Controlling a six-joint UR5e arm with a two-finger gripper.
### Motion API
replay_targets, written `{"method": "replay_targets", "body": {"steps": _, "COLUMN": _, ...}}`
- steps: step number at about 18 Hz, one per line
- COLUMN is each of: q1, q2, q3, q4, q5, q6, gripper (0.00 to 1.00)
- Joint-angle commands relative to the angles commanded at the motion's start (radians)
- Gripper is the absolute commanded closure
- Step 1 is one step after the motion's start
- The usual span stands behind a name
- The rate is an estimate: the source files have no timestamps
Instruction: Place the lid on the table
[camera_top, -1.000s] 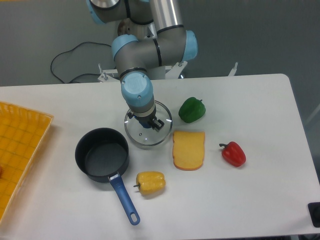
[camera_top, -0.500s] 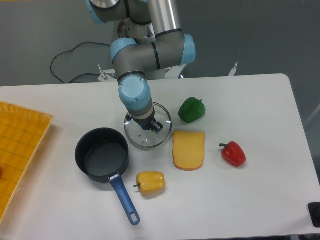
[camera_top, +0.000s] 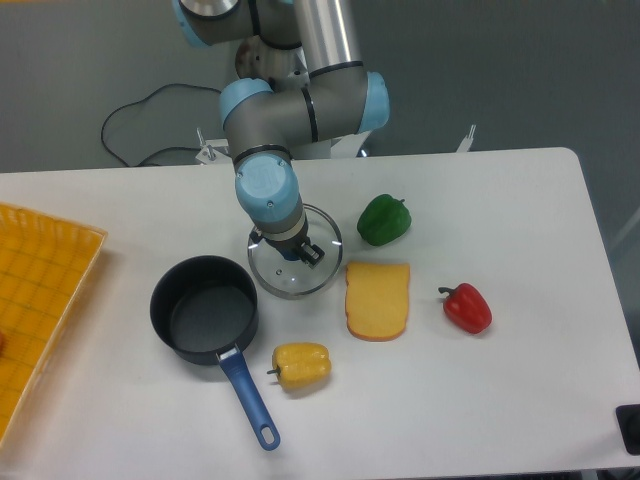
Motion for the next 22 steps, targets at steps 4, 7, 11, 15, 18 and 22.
{"method": "replay_targets", "body": {"steps": 4, "q1": -0.003, "q2": -0.008, "q3": 0.000, "q4": 0.014, "q5": 0.009, "q6": 0.000, "gripper": 0.33}}
{"method": "replay_targets", "body": {"steps": 7, "q1": -0.015, "q2": -0.015, "q3": 0.000, "q4": 0.020, "q5": 0.037, "q6": -0.003, "gripper": 0.33}}
{"method": "replay_targets", "body": {"steps": 11, "q1": -0.017, "q2": -0.015, "q3": 0.000, "q4": 0.020, "q5": 0.037, "q6": -0.005, "gripper": 0.33}}
{"method": "replay_targets", "body": {"steps": 15, "q1": -0.017, "q2": -0.017, "q3": 0.000, "q4": 0.021, "q5": 0.037, "q6": -0.005, "gripper": 0.31}}
{"method": "replay_targets", "body": {"steps": 18, "q1": -0.017, "q2": -0.018, "q3": 0.000, "q4": 0.020, "q5": 0.040, "q6": -0.006, "gripper": 0.22}}
{"method": "replay_targets", "body": {"steps": 22, "q1": -0.017, "q2": -0.018, "q3": 0.000, "q4": 0.021, "q5": 0.041, "q6": -0.006, "gripper": 0.19}}
